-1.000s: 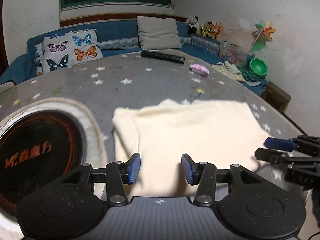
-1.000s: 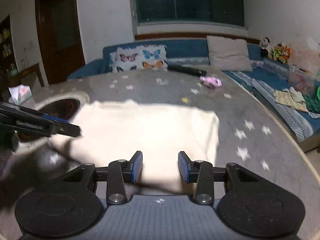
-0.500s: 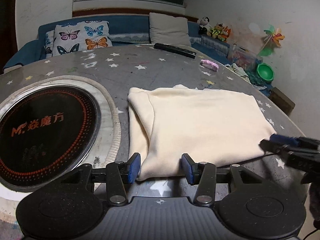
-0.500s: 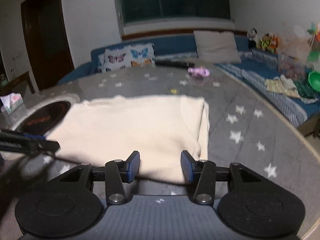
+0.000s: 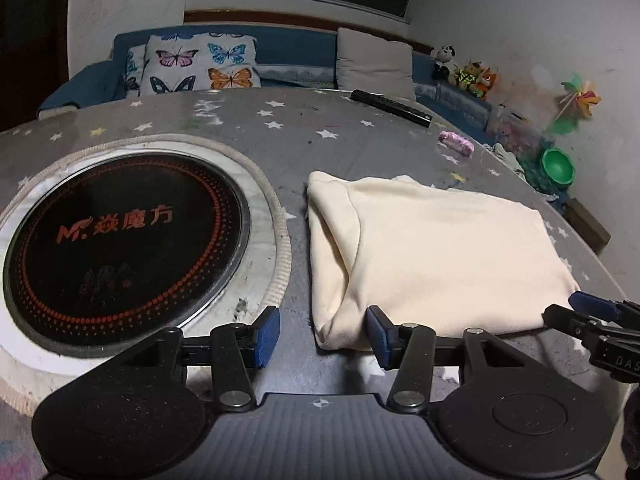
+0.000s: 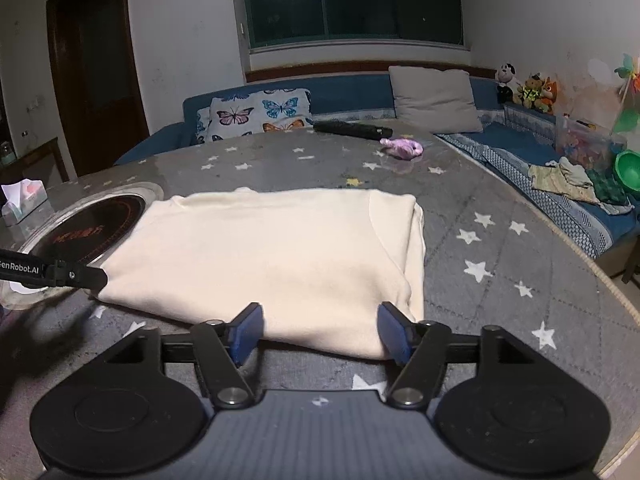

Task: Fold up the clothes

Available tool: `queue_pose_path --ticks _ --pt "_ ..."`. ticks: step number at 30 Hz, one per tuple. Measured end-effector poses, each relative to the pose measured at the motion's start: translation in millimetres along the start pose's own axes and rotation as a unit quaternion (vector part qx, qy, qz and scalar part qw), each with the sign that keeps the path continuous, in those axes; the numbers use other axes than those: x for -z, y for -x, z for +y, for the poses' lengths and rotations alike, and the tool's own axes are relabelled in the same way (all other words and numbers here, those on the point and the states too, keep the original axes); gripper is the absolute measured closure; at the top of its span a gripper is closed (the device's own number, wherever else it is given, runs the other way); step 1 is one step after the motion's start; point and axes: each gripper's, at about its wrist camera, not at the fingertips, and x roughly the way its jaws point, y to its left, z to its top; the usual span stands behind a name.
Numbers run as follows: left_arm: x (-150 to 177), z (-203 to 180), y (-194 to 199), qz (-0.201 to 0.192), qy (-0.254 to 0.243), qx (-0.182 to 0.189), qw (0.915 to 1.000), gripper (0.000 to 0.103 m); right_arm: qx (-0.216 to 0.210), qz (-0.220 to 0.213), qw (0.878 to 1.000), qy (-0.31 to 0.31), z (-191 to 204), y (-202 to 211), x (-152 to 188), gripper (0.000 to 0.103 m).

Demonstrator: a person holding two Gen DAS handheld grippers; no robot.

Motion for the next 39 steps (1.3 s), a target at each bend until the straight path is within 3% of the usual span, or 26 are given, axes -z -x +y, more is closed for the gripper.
queue_pose_path --ticks 5,10,18,39 --pt "3.8 1.4 5.7 0.0 0.004 -0.001 1.0 0.044 -0.004 -0.011 1.0 0.005 8.5 8.6 -1.0 0.017" --pt "10.9 -2.1 15.3 -0.009 -0.008 -0.002 0.9999 0.023 0.0 -0.011 1.0 0.01 18.6 13.7 2.5 0.011" --pt "21.7 -5.0 32.3 -0.034 -0.028 -0.005 0.999 0.0 0.024 -0.008 1.0 0.015 31.4 21.2 7.1 0.0" --pt "52.3 -12.9 61.4 -0.05 -0.083 -0.03 0.9948 0.0 0.044 0.001 0.999 0.009 57.4 41.1 21.8 0.0"
